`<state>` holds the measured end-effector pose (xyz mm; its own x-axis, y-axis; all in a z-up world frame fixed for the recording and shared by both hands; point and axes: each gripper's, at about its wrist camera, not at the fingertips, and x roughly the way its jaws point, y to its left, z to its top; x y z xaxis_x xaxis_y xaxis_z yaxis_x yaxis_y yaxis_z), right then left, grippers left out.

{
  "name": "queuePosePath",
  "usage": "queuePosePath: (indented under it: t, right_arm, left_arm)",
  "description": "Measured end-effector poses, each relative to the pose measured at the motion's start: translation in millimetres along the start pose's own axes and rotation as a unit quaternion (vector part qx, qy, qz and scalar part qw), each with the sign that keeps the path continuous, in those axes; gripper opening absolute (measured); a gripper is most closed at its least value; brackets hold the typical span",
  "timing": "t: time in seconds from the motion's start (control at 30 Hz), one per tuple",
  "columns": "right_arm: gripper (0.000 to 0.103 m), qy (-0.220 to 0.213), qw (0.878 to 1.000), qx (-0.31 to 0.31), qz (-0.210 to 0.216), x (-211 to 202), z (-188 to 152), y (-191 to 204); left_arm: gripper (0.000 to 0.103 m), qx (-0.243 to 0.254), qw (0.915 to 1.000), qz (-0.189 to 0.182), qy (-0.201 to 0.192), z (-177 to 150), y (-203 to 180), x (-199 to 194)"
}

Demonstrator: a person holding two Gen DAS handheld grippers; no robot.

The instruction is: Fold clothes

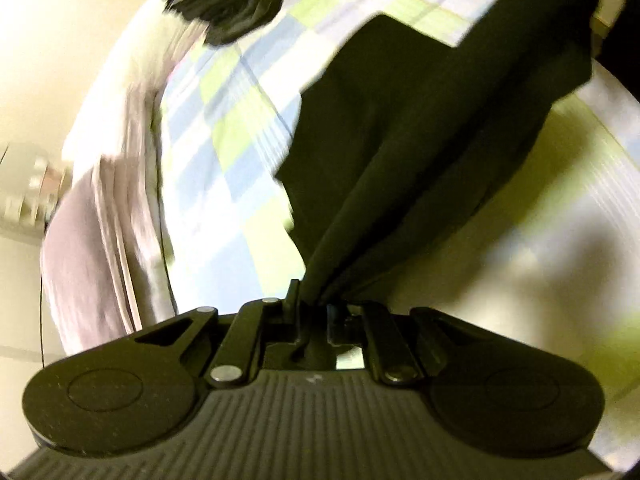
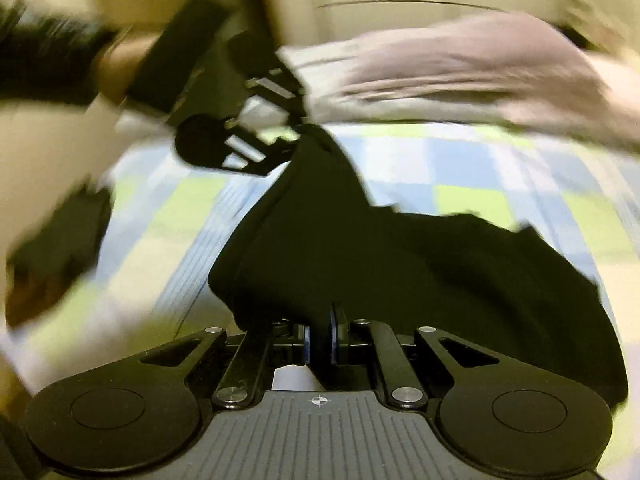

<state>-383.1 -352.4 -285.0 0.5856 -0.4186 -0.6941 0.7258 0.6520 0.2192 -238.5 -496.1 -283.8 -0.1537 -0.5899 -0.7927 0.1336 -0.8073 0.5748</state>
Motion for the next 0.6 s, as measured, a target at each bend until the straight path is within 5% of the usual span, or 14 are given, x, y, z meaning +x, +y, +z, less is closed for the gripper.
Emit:
queuePosePath:
  t: [0.13,0.27,0.6]
  right_arm:
    - [0.007,-0.023,0.994,0.104,-0.024,-14.3,3.9,-78.5]
    - [0.007,-0.032,0.975,0.219,-0.023,-16.2,-16.9,-156.2]
    - [0.007,-0.034,0.894,0.447,-0.008,9.9,-74.7,-282.2]
  left_arm:
    - [0.009,0.025,0.9991,-0.034,-0.004,70.8,46.8,55.2]
    - [0.009,0.047,0.9956,-0.081,-0.003,133.9,77.5,119.3]
    - [0.009,0.042,0.982,-0.182,0.029,198.9,94.9,260.2]
